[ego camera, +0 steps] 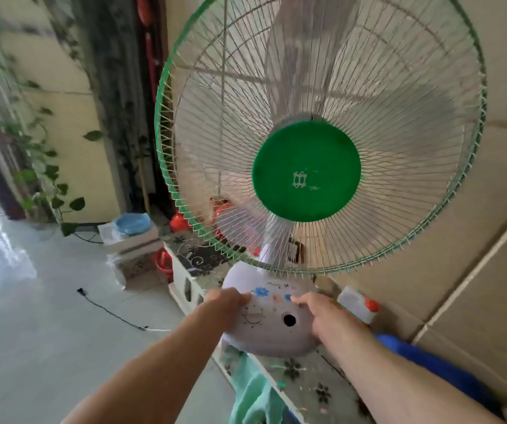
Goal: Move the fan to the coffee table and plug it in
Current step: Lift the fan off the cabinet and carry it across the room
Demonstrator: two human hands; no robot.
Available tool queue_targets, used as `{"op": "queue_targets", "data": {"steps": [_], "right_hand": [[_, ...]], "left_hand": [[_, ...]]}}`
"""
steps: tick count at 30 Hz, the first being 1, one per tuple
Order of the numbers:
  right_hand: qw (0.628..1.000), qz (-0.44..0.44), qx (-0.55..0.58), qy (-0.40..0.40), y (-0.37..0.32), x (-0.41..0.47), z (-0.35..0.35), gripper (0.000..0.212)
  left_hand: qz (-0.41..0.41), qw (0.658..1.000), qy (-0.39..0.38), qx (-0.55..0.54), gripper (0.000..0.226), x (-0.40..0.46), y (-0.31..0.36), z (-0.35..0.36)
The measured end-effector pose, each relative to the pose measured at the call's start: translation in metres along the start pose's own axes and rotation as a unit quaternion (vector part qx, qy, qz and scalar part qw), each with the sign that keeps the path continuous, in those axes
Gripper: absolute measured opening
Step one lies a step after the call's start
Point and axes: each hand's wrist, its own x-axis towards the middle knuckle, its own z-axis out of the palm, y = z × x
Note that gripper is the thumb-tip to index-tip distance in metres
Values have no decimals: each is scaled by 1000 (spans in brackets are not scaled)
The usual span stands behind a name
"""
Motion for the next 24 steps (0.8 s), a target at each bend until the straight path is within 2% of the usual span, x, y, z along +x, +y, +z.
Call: {"op": "queue_targets", "data": {"steps": [3,6,11,16,18,21,24], "right_hand": [[1000,-17,-9,-14,-29,-56,13,15],[998,-36,-32,-27,-54,-120,22,15],[993,-73,-62,-68,-74,-220,40,19],[982,-88,-107,-128,-64,-315,71,37],[975,-104,-117,-159,-53,-361,87,33],[966,-135,-114,-191,-35,-405,110,21],[951,-169,-109,-237,-4,-459,138,24]], "left_hand": [[46,999,26,-10,57,-85,37,-27],[48,996,49,-54,47,-159,57,-57],[57,991,68,-99,60,-268,69,-103],[74,984,106,-119,50,-359,48,-166],[79,981,114,-137,48,-396,31,-197],[73,979,142,-127,64,-433,5,-239],[70,972,173,-146,59,-483,-27,-285]]}}
